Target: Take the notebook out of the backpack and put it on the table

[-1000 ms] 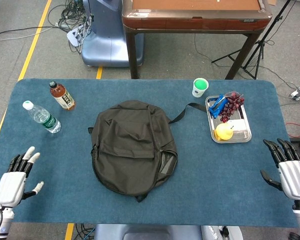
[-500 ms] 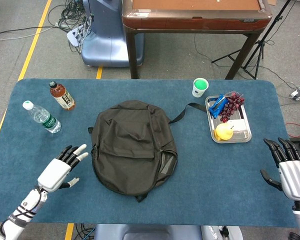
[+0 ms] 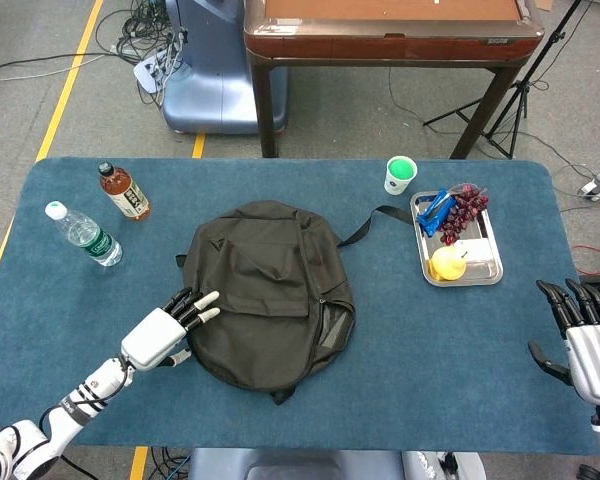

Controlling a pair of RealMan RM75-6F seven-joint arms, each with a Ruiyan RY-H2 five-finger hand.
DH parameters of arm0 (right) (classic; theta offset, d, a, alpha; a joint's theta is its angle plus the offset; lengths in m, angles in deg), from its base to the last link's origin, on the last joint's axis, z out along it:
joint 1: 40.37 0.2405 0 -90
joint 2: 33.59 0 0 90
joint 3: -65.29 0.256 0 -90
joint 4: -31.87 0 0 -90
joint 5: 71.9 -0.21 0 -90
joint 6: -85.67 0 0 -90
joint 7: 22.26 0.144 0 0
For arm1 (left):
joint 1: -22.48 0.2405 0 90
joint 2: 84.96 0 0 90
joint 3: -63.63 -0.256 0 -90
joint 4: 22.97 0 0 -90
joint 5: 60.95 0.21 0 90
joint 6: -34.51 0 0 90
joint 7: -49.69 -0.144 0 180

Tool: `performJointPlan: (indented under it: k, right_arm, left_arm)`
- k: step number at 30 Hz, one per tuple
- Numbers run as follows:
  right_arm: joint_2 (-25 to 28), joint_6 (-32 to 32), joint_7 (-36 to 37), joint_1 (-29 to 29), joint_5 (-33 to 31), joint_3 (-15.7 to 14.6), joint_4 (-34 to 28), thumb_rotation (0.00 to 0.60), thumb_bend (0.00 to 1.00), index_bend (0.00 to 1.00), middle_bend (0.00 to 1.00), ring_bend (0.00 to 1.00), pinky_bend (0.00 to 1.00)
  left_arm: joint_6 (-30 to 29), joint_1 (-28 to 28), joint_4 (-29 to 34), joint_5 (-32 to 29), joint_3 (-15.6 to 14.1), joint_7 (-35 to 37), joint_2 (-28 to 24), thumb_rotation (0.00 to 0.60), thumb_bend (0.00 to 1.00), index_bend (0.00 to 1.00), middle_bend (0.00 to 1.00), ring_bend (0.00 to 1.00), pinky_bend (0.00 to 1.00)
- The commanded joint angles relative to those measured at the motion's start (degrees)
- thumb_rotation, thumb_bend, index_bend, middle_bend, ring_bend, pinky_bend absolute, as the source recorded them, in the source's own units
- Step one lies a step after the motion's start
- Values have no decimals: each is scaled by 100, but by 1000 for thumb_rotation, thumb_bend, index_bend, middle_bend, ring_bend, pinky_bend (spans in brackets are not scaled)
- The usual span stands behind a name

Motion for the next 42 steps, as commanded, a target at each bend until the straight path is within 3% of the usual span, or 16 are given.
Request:
performJointPlan:
  k: [1,7,15,22,28,37,42]
  right_arm:
    - [10,-6,23,-22,-24,-9,18,600,299,109,176,71,114]
    - [9,-26,70,-51,-44,-8,50,600,299,109,176,71,114]
    - [3,-85,180,-108,-54,-15,138,600,298,108,176,71,114]
    - [-11,-125,357,-176,-81,-36,278,600,298,109,176,71,114]
    - [-24,-136,492,-201,-105,-29,397,600,299,109,176,71,114]
    - [-57,-137,680,-216,-112,-18,567,600,299,108,176,71,114]
    - [-57,-147,730,-222,-79,-22,609,600,298,109,176,71,114]
  left_arm:
    - [-42,-38,-111,44,-57,-170,67,600,256,110,0,0,0]
    - [-110,-57,-39,-23,-127,-124,93,600,257,117,0,0,0]
    - [138,-280,-103,-303,-7,142,379,600,256,166,0,0,0]
    - [321,-432,-122,-568,135,15,622,600,256,289,0,0,0]
    - [416,-505,127,-651,114,-74,573,600,263,452,0,0,0]
    - [634,-558,608,-1109,272,-60,503,600,521,621,10,0,0]
    - [721,-534,960,-1495,449,-36,444,600,555,662,42,2,0]
